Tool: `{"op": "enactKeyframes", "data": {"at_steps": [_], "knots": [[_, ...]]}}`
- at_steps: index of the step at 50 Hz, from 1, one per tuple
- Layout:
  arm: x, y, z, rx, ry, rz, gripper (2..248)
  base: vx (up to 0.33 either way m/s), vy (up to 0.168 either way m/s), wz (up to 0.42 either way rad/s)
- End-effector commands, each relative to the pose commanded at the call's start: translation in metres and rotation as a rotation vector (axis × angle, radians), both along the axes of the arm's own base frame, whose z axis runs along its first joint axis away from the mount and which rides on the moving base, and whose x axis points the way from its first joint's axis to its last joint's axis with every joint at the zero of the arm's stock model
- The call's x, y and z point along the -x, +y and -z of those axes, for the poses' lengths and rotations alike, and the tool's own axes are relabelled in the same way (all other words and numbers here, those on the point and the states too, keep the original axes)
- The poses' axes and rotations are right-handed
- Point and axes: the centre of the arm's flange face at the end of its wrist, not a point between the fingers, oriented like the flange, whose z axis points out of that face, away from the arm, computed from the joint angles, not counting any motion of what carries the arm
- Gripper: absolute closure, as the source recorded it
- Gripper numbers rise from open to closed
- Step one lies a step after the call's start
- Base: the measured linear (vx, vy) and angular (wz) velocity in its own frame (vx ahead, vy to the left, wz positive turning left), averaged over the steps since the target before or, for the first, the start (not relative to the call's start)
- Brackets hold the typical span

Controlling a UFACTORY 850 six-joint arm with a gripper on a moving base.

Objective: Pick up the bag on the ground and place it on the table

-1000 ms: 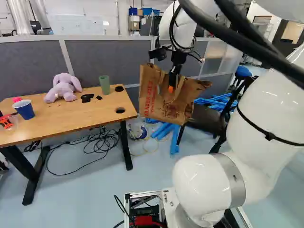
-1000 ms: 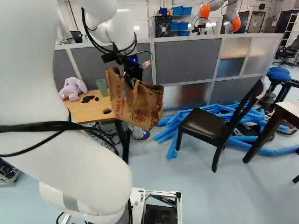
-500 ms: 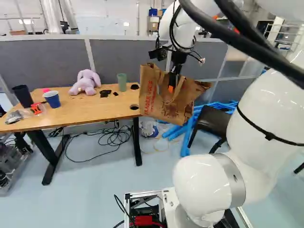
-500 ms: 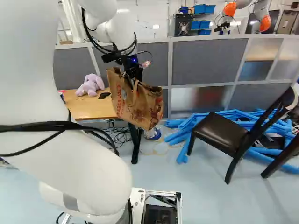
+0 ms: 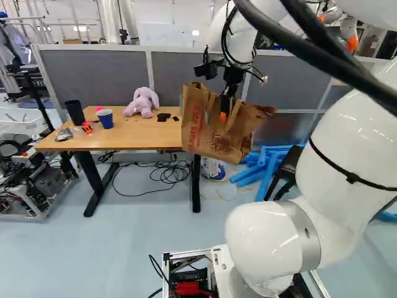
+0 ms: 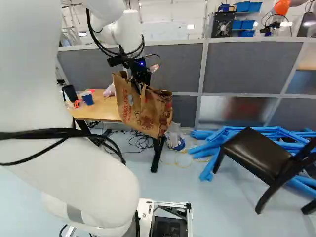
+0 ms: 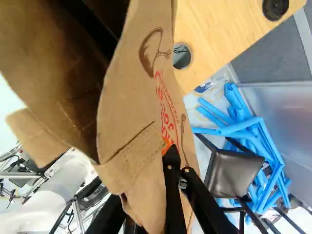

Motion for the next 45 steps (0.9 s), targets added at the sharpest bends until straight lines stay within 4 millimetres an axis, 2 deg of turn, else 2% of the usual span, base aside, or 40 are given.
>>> {"op": "enactKeyframes", "data": {"at_steps": [38, 45], "knots": [[0.0, 0.0, 0.0, 0.0, 0.0, 0.0, 232, -0.003, 0.07, 0.342], [0.0, 0.0, 0.0, 0.0, 0.0, 0.0, 232, 0.001, 0.034, 0.158]]}}
